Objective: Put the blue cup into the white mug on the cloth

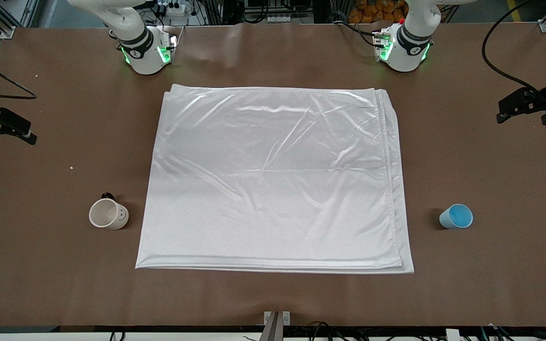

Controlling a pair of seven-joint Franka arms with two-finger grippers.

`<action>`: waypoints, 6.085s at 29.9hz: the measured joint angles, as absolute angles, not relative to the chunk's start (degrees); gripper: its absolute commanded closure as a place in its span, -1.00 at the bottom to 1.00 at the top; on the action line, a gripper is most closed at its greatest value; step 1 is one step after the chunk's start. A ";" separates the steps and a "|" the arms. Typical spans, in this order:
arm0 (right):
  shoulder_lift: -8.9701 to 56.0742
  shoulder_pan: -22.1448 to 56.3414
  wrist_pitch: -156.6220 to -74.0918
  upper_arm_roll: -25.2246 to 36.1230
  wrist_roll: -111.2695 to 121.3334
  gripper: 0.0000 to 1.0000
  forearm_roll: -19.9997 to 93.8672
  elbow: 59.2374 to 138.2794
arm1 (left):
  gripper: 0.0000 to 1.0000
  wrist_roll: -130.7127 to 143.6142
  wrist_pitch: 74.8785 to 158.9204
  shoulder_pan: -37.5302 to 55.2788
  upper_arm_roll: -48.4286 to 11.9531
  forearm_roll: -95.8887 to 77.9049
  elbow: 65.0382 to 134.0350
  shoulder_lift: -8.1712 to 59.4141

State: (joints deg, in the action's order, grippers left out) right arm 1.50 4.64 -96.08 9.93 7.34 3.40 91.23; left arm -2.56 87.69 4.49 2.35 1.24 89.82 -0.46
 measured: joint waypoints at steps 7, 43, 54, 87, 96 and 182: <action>1.50 4.64 -96.08 9.92 7.37 -1.00 3.39 91.18 | -1.00 -2.57 87.69 4.49 2.34 1.25 89.82 -0.47; 4.30 4.72 -112.65 8.51 8.01 -1.00 1.83 107.26 | -1.00 -2.56 103.06 -0.12 3.79 1.25 88.47 19.10; 13.13 4.60 -131.31 8.52 8.01 -1.00 1.81 116.27 | -1.00 -2.80 113.91 -0.80 3.85 1.25 88.13 28.36; 25.30 4.16 -147.72 7.25 7.95 0.82 1.88 118.41 | 1.00 -5.00 123.43 -3.09 3.88 1.25 87.25 40.55; 25.04 4.15 -147.58 6.74 7.97 1.00 1.89 117.19 | 1.00 -5.00 123.48 -3.09 3.88 1.25 87.14 40.80; 32.47 45.57 -115.27 1.96 -41.08 -1.00 -2.55 79.97 | 1.00 53.50 106.62 27.69 -0.38 -3.73 82.13 30.36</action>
State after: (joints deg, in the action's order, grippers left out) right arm 32.47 45.57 -115.27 1.96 -41.08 -2.55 79.97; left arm 53.50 106.62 27.69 -0.38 -3.73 82.13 30.36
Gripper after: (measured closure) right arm 0.000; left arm 0.956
